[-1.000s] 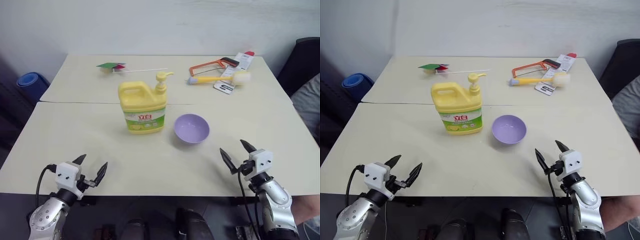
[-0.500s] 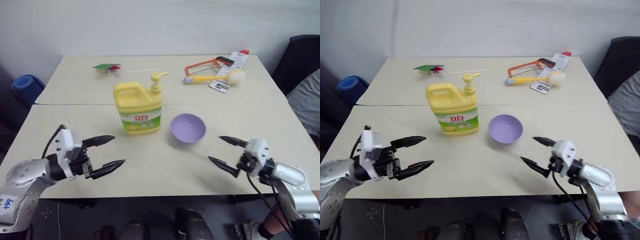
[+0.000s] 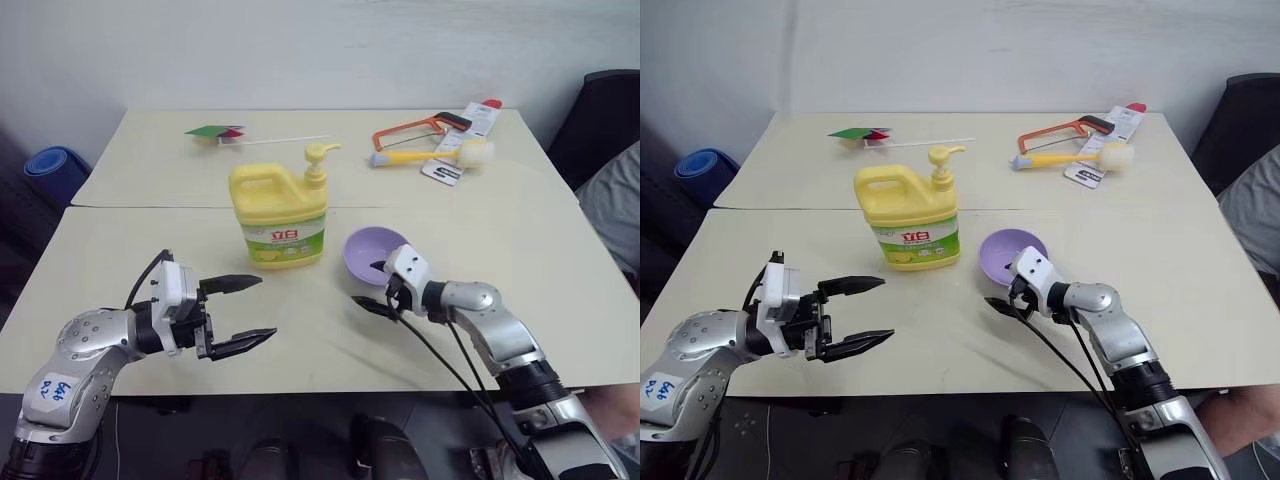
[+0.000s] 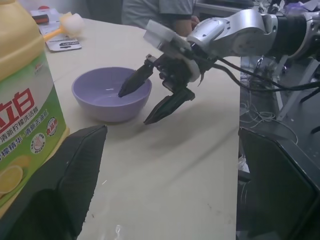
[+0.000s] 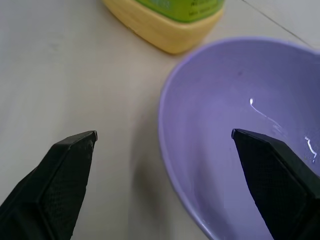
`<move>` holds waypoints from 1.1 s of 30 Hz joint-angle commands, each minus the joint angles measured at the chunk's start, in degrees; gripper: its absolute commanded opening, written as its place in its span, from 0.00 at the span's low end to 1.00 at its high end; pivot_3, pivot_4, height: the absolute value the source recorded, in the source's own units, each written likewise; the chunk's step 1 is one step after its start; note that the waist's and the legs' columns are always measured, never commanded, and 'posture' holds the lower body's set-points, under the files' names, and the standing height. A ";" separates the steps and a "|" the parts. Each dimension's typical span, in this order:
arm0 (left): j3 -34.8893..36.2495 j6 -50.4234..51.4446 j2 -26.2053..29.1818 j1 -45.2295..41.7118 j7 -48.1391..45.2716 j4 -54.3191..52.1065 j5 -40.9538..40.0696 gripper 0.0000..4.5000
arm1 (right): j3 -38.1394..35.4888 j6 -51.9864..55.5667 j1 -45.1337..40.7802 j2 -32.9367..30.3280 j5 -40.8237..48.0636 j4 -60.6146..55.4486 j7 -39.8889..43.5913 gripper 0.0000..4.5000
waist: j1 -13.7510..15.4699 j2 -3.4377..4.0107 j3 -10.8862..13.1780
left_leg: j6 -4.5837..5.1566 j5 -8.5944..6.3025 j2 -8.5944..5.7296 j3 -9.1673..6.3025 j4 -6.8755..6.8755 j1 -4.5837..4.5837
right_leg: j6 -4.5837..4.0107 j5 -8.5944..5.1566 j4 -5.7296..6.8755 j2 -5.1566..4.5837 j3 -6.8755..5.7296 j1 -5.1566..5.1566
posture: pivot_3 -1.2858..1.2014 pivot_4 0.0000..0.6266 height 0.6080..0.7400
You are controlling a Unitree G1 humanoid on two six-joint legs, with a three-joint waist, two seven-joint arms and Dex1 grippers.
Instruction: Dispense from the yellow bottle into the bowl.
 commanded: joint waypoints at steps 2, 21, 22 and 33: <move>1.14 -0.99 -0.25 1.08 -0.02 -1.28 0.07 1.00 | -0.60 -3.59 -1.77 1.47 -1.55 1.83 -0.37 0.71 | -0.03 0.00 0.00 | -0.02 0.01 0.01 0.01 0.00 0.00 | 0.00 0.00 0.01 0.14 0.01 -0.01 | 0.52 0.24 1.00; 7.14 14.06 -1.21 -22.30 10.89 0.91 -17.68 0.51 | -6.32 -0.64 -9.30 -9.60 2.69 -5.58 12.28 0.00 | 0.14 -0.06 0.07 | -0.05 0.02 0.09 -0.05 0.13 0.00 | 0.02 0.01 0.04 0.23 0.05 0.05 | 0.52 0.24 1.00; 6.29 14.34 -1.36 -24.87 11.26 2.25 -16.87 0.43 | -6.15 0.28 -10.59 -9.91 2.77 -5.43 12.97 0.00 | 0.10 -0.06 0.07 | -0.07 0.03 0.07 -0.05 0.13 0.03 | 0.03 0.02 0.07 0.31 0.05 0.05 | 0.52 0.24 1.00; -7.19 0.14 -13.11 -54.63 12.28 34.54 6.29 0.00 | -1.95 0.17 -31.02 -3.58 -1.42 11.99 15.02 0.00 | 0.01 -0.07 0.08 | -0.16 0.08 -0.15 0.24 0.07 -0.05 | 0.03 0.02 0.07 0.67 -0.34 -0.11 | 0.52 0.24 1.00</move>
